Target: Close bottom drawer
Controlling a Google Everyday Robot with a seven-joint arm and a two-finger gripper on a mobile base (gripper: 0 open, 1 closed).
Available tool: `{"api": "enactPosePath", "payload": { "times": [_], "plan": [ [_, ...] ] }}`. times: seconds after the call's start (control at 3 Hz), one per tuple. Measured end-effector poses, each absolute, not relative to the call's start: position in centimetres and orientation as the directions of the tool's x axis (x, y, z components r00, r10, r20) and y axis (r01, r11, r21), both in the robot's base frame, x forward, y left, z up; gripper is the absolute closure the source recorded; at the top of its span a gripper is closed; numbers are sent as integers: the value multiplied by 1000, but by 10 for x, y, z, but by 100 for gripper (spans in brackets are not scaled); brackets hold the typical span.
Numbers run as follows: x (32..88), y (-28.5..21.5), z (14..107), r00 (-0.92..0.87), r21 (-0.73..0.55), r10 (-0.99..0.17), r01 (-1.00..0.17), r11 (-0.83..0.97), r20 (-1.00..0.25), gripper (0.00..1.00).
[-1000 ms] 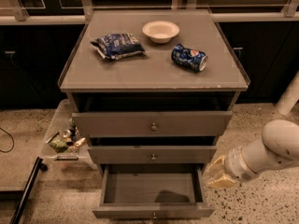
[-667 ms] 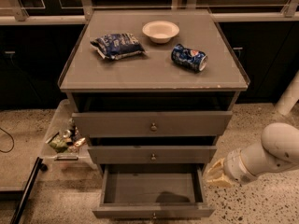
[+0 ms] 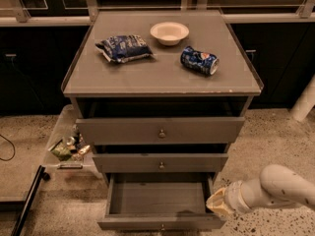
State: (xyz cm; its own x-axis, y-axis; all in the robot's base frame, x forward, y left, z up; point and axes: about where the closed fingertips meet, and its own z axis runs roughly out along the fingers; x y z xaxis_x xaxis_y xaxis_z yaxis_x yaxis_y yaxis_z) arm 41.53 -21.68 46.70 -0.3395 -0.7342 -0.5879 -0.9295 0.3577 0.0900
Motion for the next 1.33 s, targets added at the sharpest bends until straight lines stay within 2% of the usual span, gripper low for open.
{"api": "enactPosePath", "payload": {
  "times": [0.67,1.33],
  "plan": [
    [436,-217,379,-362,48,-690,-902,430,-627,100],
    [438,-220,333,-374,55,-683,-896,440,-628,100]
  ]
}}
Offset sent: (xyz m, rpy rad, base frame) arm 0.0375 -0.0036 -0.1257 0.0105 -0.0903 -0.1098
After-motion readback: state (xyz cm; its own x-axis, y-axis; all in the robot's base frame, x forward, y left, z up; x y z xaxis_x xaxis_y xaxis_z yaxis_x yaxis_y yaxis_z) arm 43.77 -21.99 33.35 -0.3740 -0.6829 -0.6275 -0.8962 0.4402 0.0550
